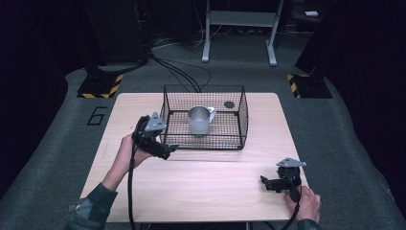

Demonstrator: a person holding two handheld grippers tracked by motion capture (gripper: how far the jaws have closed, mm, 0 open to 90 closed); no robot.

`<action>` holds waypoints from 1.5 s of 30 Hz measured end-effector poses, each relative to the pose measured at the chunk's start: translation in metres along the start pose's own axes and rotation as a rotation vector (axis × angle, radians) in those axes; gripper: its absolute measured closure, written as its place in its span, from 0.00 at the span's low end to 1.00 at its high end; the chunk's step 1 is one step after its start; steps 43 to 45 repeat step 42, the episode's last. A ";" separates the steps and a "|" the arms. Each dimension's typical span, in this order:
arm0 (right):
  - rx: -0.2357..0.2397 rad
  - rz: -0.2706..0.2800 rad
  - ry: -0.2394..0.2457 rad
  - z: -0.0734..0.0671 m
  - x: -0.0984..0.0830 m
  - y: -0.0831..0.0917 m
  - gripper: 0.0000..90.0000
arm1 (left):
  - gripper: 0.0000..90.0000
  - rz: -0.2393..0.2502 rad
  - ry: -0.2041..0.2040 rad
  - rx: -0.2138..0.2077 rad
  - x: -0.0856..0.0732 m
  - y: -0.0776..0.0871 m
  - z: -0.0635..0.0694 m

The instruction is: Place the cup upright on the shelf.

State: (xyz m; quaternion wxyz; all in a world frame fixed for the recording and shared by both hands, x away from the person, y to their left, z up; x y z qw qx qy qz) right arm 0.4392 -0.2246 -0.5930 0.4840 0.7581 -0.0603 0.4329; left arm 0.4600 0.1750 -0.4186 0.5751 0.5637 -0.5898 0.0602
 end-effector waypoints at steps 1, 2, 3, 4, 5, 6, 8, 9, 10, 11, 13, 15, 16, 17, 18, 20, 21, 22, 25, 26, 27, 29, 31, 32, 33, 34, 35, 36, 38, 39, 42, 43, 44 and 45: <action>0.000 0.000 0.000 0.000 0.000 0.000 0.00 | 0.00 -0.002 -0.008 0.010 -0.006 0.003 0.000; 0.000 0.000 0.000 0.000 0.000 0.000 0.00 | 0.00 -0.002 0.006 0.014 -0.011 0.004 0.002; 0.000 0.000 0.000 0.000 0.000 0.000 0.00 | 0.00 -0.005 0.003 0.020 -0.018 0.007 0.002; 0.000 0.000 0.000 0.000 0.000 0.000 0.00 | 0.00 -0.009 0.009 0.029 -0.025 0.009 0.003; 0.000 -0.001 0.000 0.000 0.000 0.000 0.00 | 0.00 -0.012 0.022 0.038 -0.034 0.012 0.005; 0.000 0.000 0.000 0.000 0.000 0.000 0.00 | 0.00 -0.021 0.013 0.045 -0.041 0.013 0.004; 0.000 0.000 0.000 0.000 0.000 0.000 0.00 | 0.00 -0.020 0.017 0.075 -0.056 0.016 0.003; 0.000 0.000 0.000 0.000 0.000 0.000 0.00 | 0.01 -0.027 0.009 0.088 -0.065 0.018 0.002; 0.000 0.000 0.000 0.000 0.000 0.000 0.00 | 0.01 -0.039 0.011 0.098 -0.073 0.019 0.001; 0.000 0.000 0.000 0.000 0.000 0.000 0.00 | 0.01 -0.047 0.019 0.103 -0.082 0.019 0.001; 0.000 0.000 0.000 0.000 0.000 0.000 0.00 | 0.01 -0.075 0.034 0.105 -0.101 0.020 0.000; 0.000 0.000 0.000 0.000 0.000 0.000 0.00 | 0.01 -0.103 0.063 0.101 -0.120 0.020 -0.001; 0.000 0.000 0.000 0.000 0.000 0.000 0.00 | 0.01 -0.113 0.082 0.104 -0.129 0.020 -0.002; 0.000 0.000 0.000 0.000 0.000 0.000 0.00 | 0.01 -0.123 0.106 0.113 -0.140 0.019 -0.004; 0.000 -0.001 0.000 0.000 0.000 0.000 0.00 | 0.01 -0.127 0.132 0.122 -0.149 0.017 -0.004; 0.000 -0.001 0.000 0.000 0.000 0.000 0.00 | 0.00 -0.158 0.154 0.120 -0.167 0.017 -0.006; 0.000 -0.001 0.000 0.000 0.000 0.000 0.00 | 0.00 -0.166 0.164 0.125 -0.176 0.015 -0.007; 0.000 0.000 0.000 0.000 0.000 0.000 0.00 | 0.00 -0.178 0.184 0.129 -0.186 0.014 -0.008; 0.000 -0.001 0.000 0.000 0.000 0.000 0.00 | 0.00 -0.195 0.249 0.138 -0.210 0.009 -0.012; 0.000 -0.001 0.000 0.000 0.000 0.000 0.00 | 0.00 -0.205 0.265 0.140 -0.218 0.008 -0.014; 0.000 0.000 0.000 0.000 0.000 0.000 0.00 | 0.00 -0.198 0.284 0.150 -0.224 0.006 -0.016; 0.000 -0.001 0.000 0.000 0.000 0.000 0.00 | 0.00 -0.199 0.308 0.172 -0.236 0.003 -0.022; 0.000 -0.001 0.000 0.000 0.000 0.000 0.00 | 0.00 -0.194 0.338 0.179 -0.243 0.001 -0.026; 0.000 0.000 0.000 0.000 0.000 0.000 0.00 | 0.00 -0.191 0.362 0.174 -0.246 -0.001 -0.027; 0.000 0.000 0.000 0.000 0.000 0.000 0.00 | 0.00 -0.193 0.379 0.169 -0.248 -0.001 -0.028; 0.000 -0.001 0.000 0.000 0.000 0.000 0.00 | 0.00 -0.192 0.374 0.177 -0.248 -0.001 -0.030; 0.000 -0.001 0.001 0.000 0.000 0.000 0.00 | 0.00 -0.189 0.377 0.179 -0.248 -0.001 -0.031; 0.000 -0.001 0.000 0.000 0.000 0.000 0.00 | 0.00 -0.185 0.389 0.179 -0.248 -0.003 -0.032; 0.000 -0.001 0.000 0.000 0.000 0.000 0.00 | 0.00 -0.194 0.382 0.175 -0.248 -0.003 -0.033; 0.000 -0.001 0.001 0.000 0.000 0.000 0.00 | 0.00 -0.194 0.382 0.175 -0.248 -0.003 -0.033; 0.000 -0.001 0.003 0.000 0.000 0.000 0.00 | 0.00 -0.194 0.382 0.175 -0.248 -0.003 -0.033; 0.000 -0.001 0.003 0.000 0.000 0.000 0.00 | 0.00 -0.194 0.382 0.175 -0.248 -0.003 -0.033; 0.000 -0.001 0.003 0.000 0.000 0.000 0.00 | 0.00 -0.194 0.382 0.175 -0.248 -0.003 -0.033; 0.000 -0.001 0.003 0.000 0.000 0.000 0.00 | 0.00 -0.194 0.382 0.175 -0.248 -0.003 -0.033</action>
Point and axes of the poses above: each handheld gripper's, and its own axes: y roughly backward along the jaws, x roughly out of its top, z roughly to its right, the point moved 9 cm from there along -y, roughly forward along the jaws, and after that the axes turned 13 degrees about x, right-handed, at the moved point
